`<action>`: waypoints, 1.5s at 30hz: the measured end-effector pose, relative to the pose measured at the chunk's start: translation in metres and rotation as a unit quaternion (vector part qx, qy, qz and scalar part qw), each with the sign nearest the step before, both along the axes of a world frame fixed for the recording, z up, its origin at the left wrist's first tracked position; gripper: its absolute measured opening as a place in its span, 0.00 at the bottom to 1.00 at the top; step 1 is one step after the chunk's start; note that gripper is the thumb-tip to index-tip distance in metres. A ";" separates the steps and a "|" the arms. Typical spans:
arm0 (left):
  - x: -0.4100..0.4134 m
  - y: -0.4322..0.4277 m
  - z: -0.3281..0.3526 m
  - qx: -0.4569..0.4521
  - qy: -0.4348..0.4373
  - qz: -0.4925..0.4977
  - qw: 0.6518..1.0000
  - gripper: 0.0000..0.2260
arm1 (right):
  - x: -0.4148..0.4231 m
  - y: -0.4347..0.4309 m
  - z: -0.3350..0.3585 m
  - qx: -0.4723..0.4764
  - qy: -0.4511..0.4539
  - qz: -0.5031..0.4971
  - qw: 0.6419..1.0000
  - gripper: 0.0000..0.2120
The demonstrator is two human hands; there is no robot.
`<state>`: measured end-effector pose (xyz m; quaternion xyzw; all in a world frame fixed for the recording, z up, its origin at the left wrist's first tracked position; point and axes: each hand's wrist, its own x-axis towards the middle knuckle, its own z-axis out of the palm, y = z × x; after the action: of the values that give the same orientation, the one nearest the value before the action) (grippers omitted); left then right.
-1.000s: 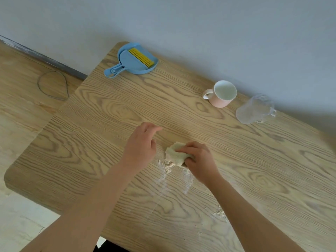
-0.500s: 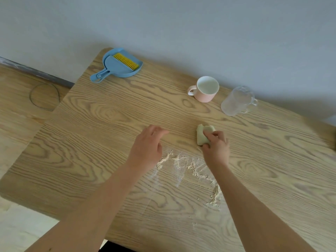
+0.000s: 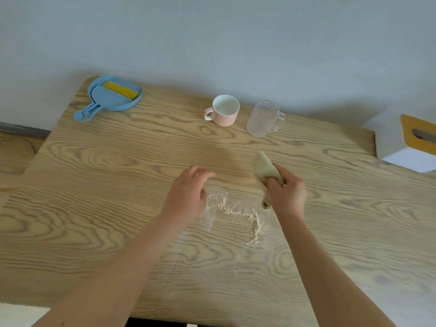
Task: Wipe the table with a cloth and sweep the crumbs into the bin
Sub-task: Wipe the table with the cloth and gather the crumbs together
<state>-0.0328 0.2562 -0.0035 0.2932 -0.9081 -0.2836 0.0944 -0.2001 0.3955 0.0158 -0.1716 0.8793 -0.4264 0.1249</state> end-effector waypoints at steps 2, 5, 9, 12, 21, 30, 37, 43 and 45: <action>-0.008 0.011 0.000 0.003 0.002 -0.026 1.000 0.20 | -0.006 0.031 0.002 0.024 0.021 -0.064 0.997 0.18; -0.019 0.027 0.001 0.002 -0.002 -0.064 0.998 0.19 | -0.012 0.079 -0.011 0.065 0.037 -0.161 0.984 0.15; -0.029 0.039 -0.002 -0.003 -0.003 -0.110 0.994 0.19 | -0.013 0.139 -0.033 0.149 0.050 -0.231 0.960 0.18; -0.030 0.044 -0.006 -0.001 -0.009 -0.132 0.991 0.20 | -0.006 0.168 -0.051 0.258 0.031 -0.217 0.941 0.19; -0.011 0.033 -0.011 -0.012 -0.010 -0.138 0.990 0.18 | 0.031 0.102 -0.064 0.245 0.001 -0.145 0.959 0.22; -0.003 0.017 -0.010 -0.019 -0.003 -0.129 0.991 0.17 | 0.011 0.085 -0.034 0.070 0.002 -0.187 0.980 0.18; 0.001 0.007 -0.013 -0.015 0.001 -0.122 0.992 0.18 | 0.010 0.091 -0.065 0.256 0.028 -0.138 0.956 0.23; 0.003 0.002 -0.013 -0.011 -0.001 -0.112 0.994 0.18 | 0.060 0.027 -0.067 0.142 0.002 -0.012 0.990 0.22; 0.005 0.001 -0.011 -0.009 -0.002 -0.115 0.993 0.17 | 0.064 0.018 -0.060 0.096 -0.010 -0.001 0.995 0.21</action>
<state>-0.0279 0.2573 -0.0149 0.1865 -0.9387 -0.2834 0.0617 -0.1365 0.4138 -0.0437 -0.1535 0.9150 -0.3421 0.1490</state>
